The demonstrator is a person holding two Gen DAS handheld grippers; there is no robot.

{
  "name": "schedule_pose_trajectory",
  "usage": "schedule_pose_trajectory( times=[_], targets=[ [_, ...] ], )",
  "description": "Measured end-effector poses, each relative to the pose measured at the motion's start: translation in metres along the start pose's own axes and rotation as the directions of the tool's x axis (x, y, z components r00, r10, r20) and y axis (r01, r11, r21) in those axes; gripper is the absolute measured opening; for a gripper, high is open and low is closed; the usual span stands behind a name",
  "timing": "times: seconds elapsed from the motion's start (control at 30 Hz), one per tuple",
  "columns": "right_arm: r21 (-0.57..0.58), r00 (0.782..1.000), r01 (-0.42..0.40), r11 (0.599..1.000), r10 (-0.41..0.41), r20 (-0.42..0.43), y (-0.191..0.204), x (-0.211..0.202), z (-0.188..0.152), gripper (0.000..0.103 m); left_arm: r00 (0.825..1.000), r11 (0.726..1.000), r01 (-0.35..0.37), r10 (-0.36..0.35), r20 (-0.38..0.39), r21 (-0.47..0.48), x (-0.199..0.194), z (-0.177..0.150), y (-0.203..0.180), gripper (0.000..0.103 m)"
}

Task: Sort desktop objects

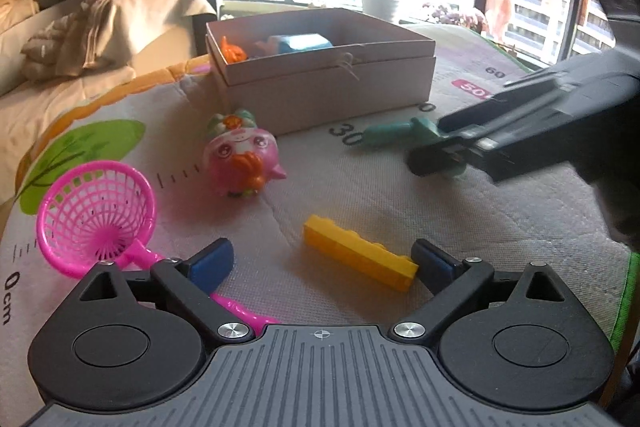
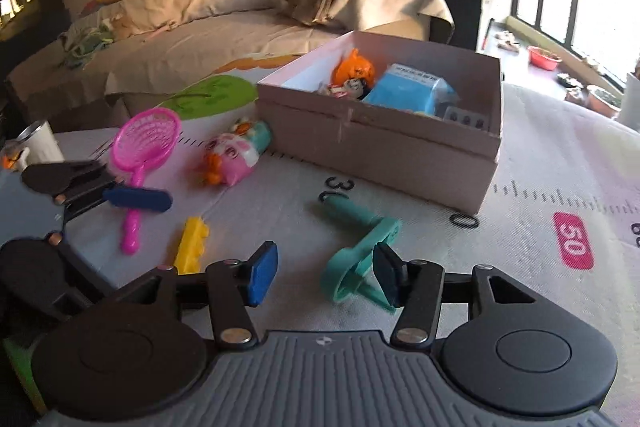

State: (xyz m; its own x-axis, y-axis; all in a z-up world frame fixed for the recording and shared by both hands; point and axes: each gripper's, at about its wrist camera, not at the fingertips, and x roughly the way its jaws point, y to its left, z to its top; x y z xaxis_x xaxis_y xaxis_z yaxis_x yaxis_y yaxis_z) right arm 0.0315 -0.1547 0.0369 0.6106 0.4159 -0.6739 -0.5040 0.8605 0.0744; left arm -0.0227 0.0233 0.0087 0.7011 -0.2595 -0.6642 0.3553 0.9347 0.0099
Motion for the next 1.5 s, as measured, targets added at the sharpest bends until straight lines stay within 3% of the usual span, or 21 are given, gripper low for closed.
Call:
schedule_pose_trajectory(
  times=[0.13,0.2,0.27,0.4,0.5,0.57,0.63,0.67,0.73,0.9,1.0,1.13,1.23,1.33,1.5],
  targets=[
    [0.056,0.999,0.037,0.998,-0.035,-0.036,-0.006,0.022,0.008,0.05,1.0,1.0,0.022,-0.021,-0.004,0.014,0.001,0.0,-0.006,0.099],
    [0.039,0.998,0.061,0.997,-0.06,-0.028,-0.004,0.023,0.008,0.041,0.999,0.999,0.034,-0.034,-0.006,0.025,0.002,0.001,-0.01,0.099],
    [0.036,0.997,0.066,0.997,-0.065,-0.036,-0.005,0.02,0.007,0.021,0.999,0.998,0.05,-0.049,-0.008,0.035,0.004,0.003,-0.014,0.099],
    [0.046,0.998,0.06,0.997,-0.059,-0.036,-0.009,0.007,0.001,0.011,0.997,0.995,0.076,-0.076,-0.009,0.069,0.007,0.007,-0.025,0.092],
    [0.041,0.998,0.062,0.997,-0.061,-0.025,-0.011,-0.008,-0.004,0.011,0.997,0.992,0.082,-0.082,-0.001,0.092,0.005,0.01,-0.03,0.069],
    [0.042,0.998,0.057,0.997,-0.057,-0.013,-0.013,-0.018,-0.005,0.011,0.996,0.992,0.088,-0.088,-0.005,0.096,0.003,0.012,-0.031,0.037],
    [0.042,0.998,0.054,0.998,-0.054,0.014,-0.014,-0.033,-0.003,0.011,0.995,0.99,0.099,-0.099,-0.008,0.097,-0.001,0.016,-0.03,0.026],
    [0.043,0.998,0.049,0.998,-0.05,0.036,-0.015,-0.041,-0.001,0.004,0.995,0.99,0.1,-0.101,-0.002,0.098,-0.003,0.018,-0.03,0.022],
    [0.053,0.995,0.036,0.998,-0.041,0.087,-0.018,-0.06,0.007,0.002,0.995,0.99,0.091,-0.094,0.023,0.109,-0.009,0.025,-0.029,0.018],
    [0.055,0.98,0.05,0.997,-0.06,0.192,-0.026,-0.094,0.018,0.002,0.994,0.985,0.077,-0.089,0.069,0.157,-0.024,0.037,-0.031,0.019],
    [0.058,0.983,0.062,0.996,-0.071,0.169,-0.03,-0.094,0.009,0.002,0.995,0.985,0.083,-0.09,0.043,0.15,-0.028,0.027,-0.033,0.04],
    [0.057,0.992,0.079,0.995,-0.084,0.094,-0.032,-0.079,-0.015,0.007,0.995,0.99,0.098,-0.095,-0.028,0.102,-0.023,0.01,-0.033,0.043],
    [0.056,0.996,0.068,0.996,-0.071,0.053,-0.031,-0.066,-0.027,0.016,0.994,0.994,0.086,-0.082,-0.067,0.064,-0.015,0.005,-0.032,0.041],
    [0.024,0.997,0.073,0.997,-0.074,0.029,-0.025,-0.056,-0.035,0.021,0.996,0.996,0.069,-0.066,-0.059,0.054,-0.014,0.007,-0.032,0.015],
    [0.003,0.998,0.065,0.998,-0.066,0.013,-0.02,-0.048,-0.039,0.022,0.996,0.994,0.08,-0.077,-0.033,0.077,-0.022,0.01,-0.034,0.015]
  ],
)
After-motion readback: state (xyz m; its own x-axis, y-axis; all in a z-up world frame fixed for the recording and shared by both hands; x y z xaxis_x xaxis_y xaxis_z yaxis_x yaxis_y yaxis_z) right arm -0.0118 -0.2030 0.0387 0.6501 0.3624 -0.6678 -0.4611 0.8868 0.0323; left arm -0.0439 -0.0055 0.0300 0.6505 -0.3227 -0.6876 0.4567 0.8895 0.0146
